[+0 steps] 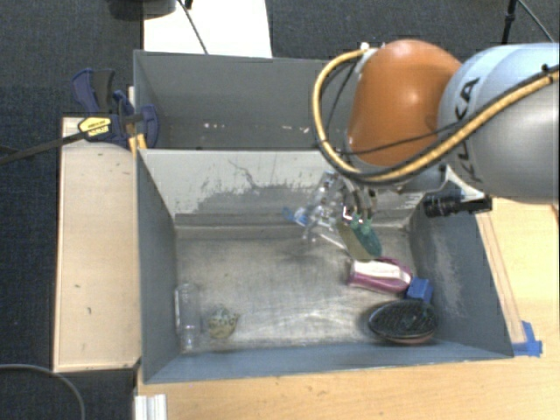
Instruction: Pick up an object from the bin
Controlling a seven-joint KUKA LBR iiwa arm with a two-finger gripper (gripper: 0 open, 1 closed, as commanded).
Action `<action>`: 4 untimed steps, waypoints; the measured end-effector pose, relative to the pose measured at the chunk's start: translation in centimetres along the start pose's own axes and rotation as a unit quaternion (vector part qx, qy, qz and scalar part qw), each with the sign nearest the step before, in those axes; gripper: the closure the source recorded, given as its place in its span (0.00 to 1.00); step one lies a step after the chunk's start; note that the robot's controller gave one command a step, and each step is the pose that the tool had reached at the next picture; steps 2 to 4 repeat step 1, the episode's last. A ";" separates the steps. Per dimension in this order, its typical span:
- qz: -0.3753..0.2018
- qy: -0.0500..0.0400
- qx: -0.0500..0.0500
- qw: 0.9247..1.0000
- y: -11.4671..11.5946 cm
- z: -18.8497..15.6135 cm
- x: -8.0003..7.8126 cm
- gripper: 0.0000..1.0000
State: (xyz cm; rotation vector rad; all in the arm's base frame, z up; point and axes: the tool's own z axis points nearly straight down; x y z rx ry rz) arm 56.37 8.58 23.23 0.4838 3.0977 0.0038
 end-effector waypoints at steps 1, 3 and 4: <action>-0.210 0.003 0.001 0.978 0.0 0.3 2.1 1.00; -0.210 0.003 0.001 0.978 0.0 0.3 2.1 1.00; -0.210 0.003 0.001 0.978 0.0 0.3 2.1 1.00</action>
Offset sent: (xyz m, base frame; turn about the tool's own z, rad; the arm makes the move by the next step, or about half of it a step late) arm -0.0207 0.0061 -0.0035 -0.4225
